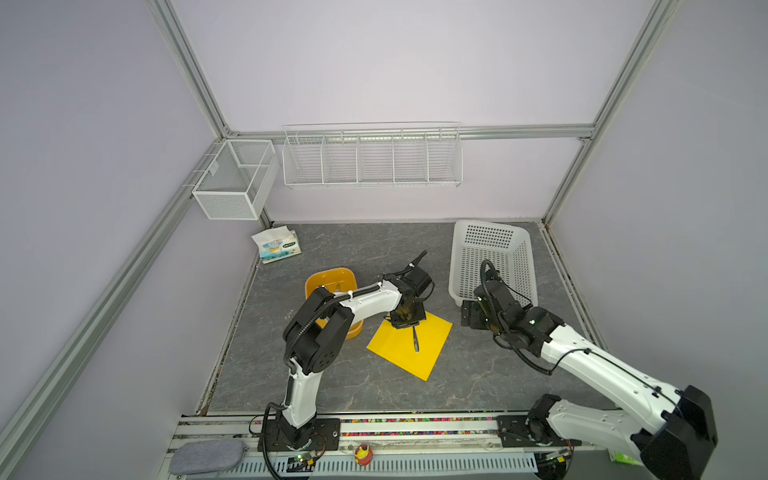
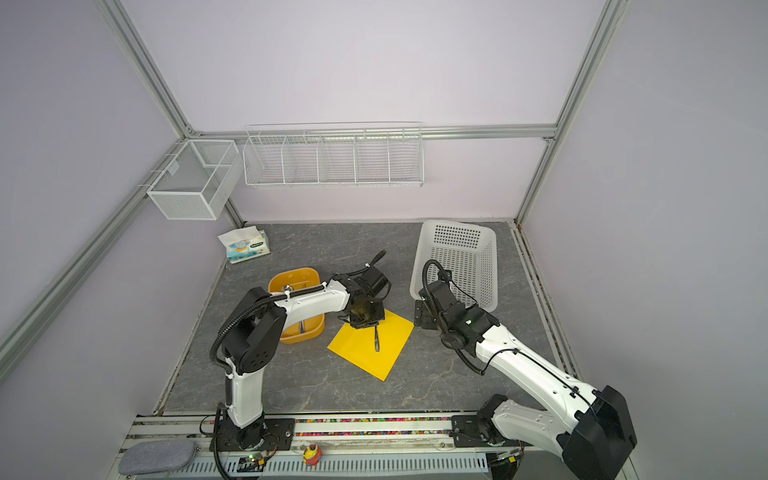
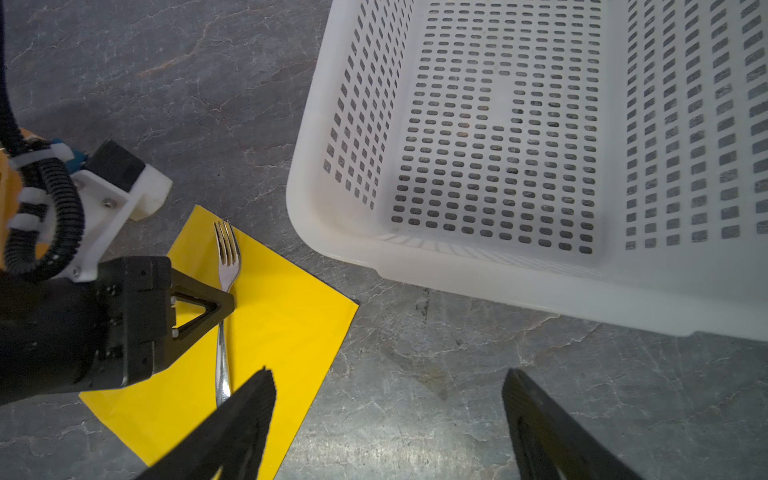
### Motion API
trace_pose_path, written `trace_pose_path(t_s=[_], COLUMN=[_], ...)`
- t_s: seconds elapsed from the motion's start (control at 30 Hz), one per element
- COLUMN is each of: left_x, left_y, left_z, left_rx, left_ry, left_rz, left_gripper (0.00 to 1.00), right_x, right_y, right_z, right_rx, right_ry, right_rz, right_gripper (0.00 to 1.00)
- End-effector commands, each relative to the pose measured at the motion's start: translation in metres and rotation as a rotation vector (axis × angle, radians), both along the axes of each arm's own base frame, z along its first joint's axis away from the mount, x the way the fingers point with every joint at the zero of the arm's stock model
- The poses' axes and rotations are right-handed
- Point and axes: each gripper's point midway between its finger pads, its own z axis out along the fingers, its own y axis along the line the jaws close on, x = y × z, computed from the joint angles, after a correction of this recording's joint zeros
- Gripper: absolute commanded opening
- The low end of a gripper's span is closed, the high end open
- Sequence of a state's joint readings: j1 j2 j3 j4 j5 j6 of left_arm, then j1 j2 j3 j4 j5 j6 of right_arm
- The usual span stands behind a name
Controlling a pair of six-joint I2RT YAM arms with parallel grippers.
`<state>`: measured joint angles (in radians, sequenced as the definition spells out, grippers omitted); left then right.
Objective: Place the utensils on the paper napkin and roll it up
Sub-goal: 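Lower the fork onto the napkin with the left gripper, then open the left gripper, release the fork, and raise it back toward the tray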
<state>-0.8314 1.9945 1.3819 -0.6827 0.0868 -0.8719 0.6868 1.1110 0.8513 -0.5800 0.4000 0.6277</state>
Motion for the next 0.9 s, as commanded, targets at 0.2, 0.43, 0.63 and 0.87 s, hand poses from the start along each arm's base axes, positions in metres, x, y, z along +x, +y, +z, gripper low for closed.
trace_pose_path(t_s=[0.2, 0.43, 0.63, 0.87], left_x=[0.004, 0.009, 0.005, 0.016], left_y=[-0.005, 0.001, -0.003, -0.002], left_z=[0.010, 0.011, 0.005, 0.043], left_rx=[-0.028, -0.019, -0.036, -0.047], left_ry=[-0.021, -0.039, -0.014, -0.102], left_rz=[0.029, 0.056, 0.044, 0.033], left_gripper=[0.08, 0.09, 0.16, 0.25], right_x=[0.002, 0.000, 0.000, 0.002], right_y=[-0.004, -0.005, -0.004, -0.004], right_z=[0.005, 0.004, 0.004, 0.010], right_rx=[-0.014, -0.014, -0.008, -0.012], right_ry=[-0.006, -0.006, -0.005, -0.021], right_rz=[-0.004, -0.008, -0.008, -0.003], right_gripper=[0.89, 0.89, 0.89, 0.89])
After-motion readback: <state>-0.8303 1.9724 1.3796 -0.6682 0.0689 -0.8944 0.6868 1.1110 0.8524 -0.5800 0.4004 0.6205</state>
